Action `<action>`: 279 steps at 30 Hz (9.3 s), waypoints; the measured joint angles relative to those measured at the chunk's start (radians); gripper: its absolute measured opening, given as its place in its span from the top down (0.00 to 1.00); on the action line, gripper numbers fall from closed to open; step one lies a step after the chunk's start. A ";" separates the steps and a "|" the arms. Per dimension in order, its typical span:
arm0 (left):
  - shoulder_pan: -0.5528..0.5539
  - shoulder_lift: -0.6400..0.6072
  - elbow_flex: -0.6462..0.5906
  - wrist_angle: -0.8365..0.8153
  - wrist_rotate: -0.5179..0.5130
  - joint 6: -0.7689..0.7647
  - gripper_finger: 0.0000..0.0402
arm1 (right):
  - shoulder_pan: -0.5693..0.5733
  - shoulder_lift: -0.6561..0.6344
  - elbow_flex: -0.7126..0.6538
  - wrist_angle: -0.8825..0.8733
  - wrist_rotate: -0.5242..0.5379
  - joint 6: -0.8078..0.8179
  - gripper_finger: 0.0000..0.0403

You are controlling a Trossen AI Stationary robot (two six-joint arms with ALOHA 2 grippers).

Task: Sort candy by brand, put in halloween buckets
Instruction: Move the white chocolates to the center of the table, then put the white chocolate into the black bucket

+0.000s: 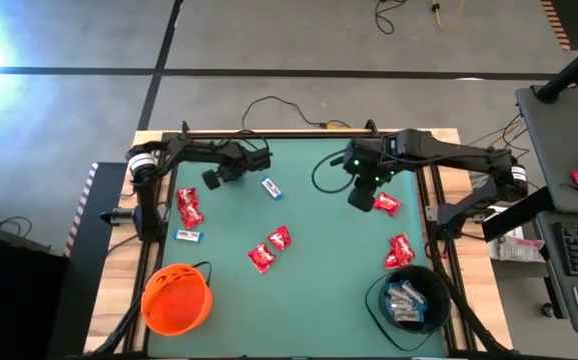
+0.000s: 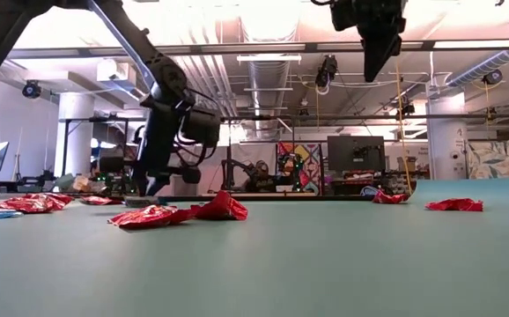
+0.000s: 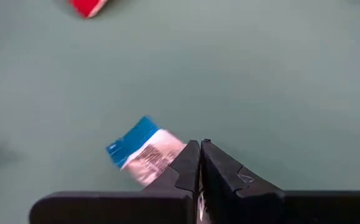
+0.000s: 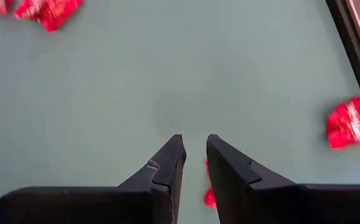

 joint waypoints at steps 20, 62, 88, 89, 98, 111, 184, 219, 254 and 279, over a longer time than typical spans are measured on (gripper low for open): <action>-0.216 -0.030 0.067 0.345 0.295 0.586 1.00 | 0.006 0.160 -0.059 0.217 0.003 0.012 0.84; -0.316 -0.373 -0.532 0.859 0.331 1.013 1.00 | 0.095 -0.020 -1.067 1.669 0.136 -0.032 0.45; -0.316 -0.448 -0.642 0.703 0.282 0.999 1.00 | 0.095 0.569 -0.948 2.193 0.146 -0.058 0.44; -0.316 -0.455 -0.643 0.696 0.283 1.001 1.00 | 0.095 0.581 -0.943 2.191 0.146 -0.058 0.44; -0.312 -0.536 -0.643 0.603 0.275 0.943 1.00 | 0.094 0.651 -0.936 2.188 0.141 -0.059 0.61; -0.189 -0.623 -0.502 0.490 0.190 1.163 1.00 | 0.094 0.537 -0.940 2.109 0.107 -0.097 0.72; -0.278 -0.639 -0.275 0.405 0.293 1.329 1.00 | 0.872 -0.026 -0.500 0.409 -0.366 0.903 0.45; -0.721 -0.663 -0.338 0.262 0.220 1.253 1.00 | 0.744 -0.025 -0.035 0.473 0.283 0.824 0.45; -0.542 -0.479 -0.172 0.554 0.006 0.762 1.00 | 0.578 -0.556 -0.638 0.824 0.107 0.125 0.46; -0.444 0.086 -0.084 1.069 0.232 0.909 1.00 | 0.606 -0.479 -0.643 0.834 0.260 0.177 0.46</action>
